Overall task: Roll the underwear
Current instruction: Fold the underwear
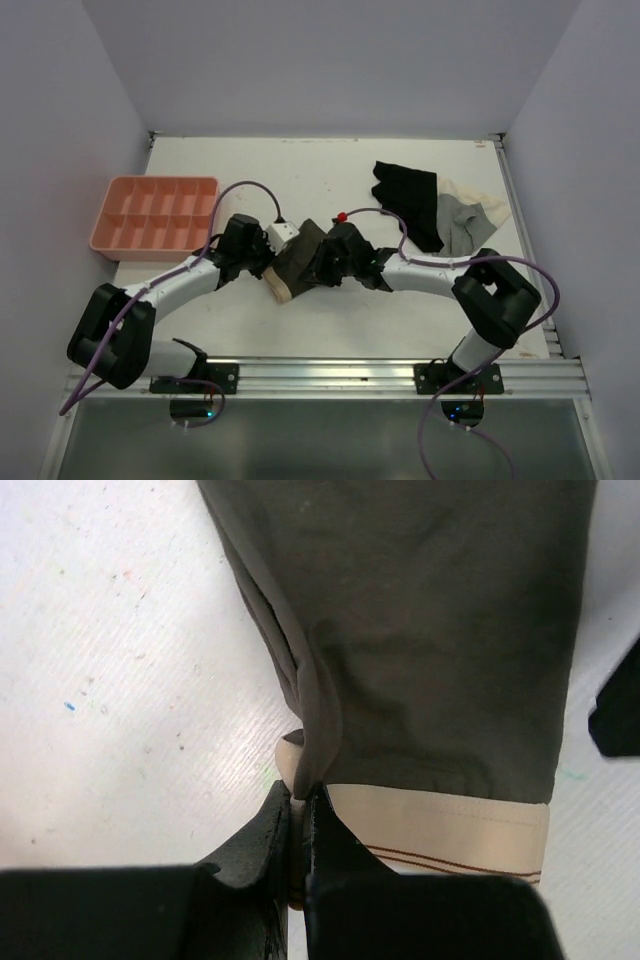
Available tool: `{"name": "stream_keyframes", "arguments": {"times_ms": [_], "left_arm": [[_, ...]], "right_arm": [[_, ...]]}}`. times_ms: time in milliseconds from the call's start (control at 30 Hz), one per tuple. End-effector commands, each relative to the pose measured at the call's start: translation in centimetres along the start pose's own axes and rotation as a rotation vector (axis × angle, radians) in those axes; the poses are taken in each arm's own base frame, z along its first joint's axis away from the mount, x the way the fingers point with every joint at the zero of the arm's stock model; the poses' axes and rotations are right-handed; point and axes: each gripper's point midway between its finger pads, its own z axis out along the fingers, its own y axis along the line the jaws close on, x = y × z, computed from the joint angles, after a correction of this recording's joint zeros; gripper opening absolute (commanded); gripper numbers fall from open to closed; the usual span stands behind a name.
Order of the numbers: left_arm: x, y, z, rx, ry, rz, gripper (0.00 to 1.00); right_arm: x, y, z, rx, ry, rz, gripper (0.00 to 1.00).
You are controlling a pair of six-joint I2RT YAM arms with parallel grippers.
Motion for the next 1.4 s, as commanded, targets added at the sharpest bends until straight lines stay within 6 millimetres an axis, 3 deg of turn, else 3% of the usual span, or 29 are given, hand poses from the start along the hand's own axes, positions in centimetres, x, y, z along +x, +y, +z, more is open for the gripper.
{"name": "stream_keyframes", "arguments": {"times_ms": [0, 133, 267, 367, 467, 667, 767, 833, 967, 1067, 1200, 1267, 1367], "left_arm": [[-1.0, 1.4, -0.3, -0.097, -0.028, -0.084, 0.0], [-0.3, 2.3, -0.2, -0.163, 0.003, -0.16, 0.0], [-0.4, 2.1, 0.2, -0.145, 0.016, -0.197, 0.0], [-0.1, 1.9, 0.7, -0.131, 0.036, -0.214, 0.0], [0.2, 1.8, 0.9, -0.131, 0.054, -0.229, 0.0], [0.5, 2.6, 0.9, -0.153, 0.074, -0.282, 0.0], [0.8, 2.9, 1.3, -0.145, 0.089, -0.321, 0.0], [1.0, 3.0, 1.5, -0.136, 0.099, -0.352, 0.0], [1.4, 3.3, 1.7, -0.123, 0.108, -0.398, 0.0], [1.8, 3.3, 1.8, -0.097, 0.112, -0.439, 0.0], [1.8, 3.2, 1.8, -0.044, 0.091, -0.503, 0.0], [1.5, 2.6, 2.0, -0.004, 0.078, -0.554, 0.0], [0.5, 2.2, 2.2, 0.03, 0.048, -0.579, 0.0]], "right_arm": [[0.9, 1.4, 1.4, -0.04, -0.023, 0.067, 0.2], [0.7, 1.1, 3.7, -0.032, -0.043, 0.088, 0.18], [1.2, 2.5, 5.3, -0.09, -0.031, 0.114, 0.17], [1.7, 3.8, 5.0, -0.099, -0.051, 0.099, 0.15], [1.9, 3.8, 4.4, -0.091, -0.072, 0.099, 0.14], [0.7, 4.7, 1.2, -0.103, -0.171, 0.099, 0.13], [1.0, 5.2, 1.9, -0.104, -0.147, 0.081, 0.14], [1.6, 3.9, 3.0, -0.046, -0.116, 0.069, 0.13], [2.8, -1.0, 5.9, 0.076, -0.039, 0.042, 0.13], [2.1, -3.9, 7.0, 0.129, -0.011, 0.025, 0.12], [-1.9, -5.1, 6.9, 0.11, -0.015, 0.0, 0.12], [-4.8, -4.5, 6.5, 0.093, -0.033, -0.063, 0.12], [-7.8, -1.0, 4.5, 0.02, -0.057, -0.154, 0.15]]}}
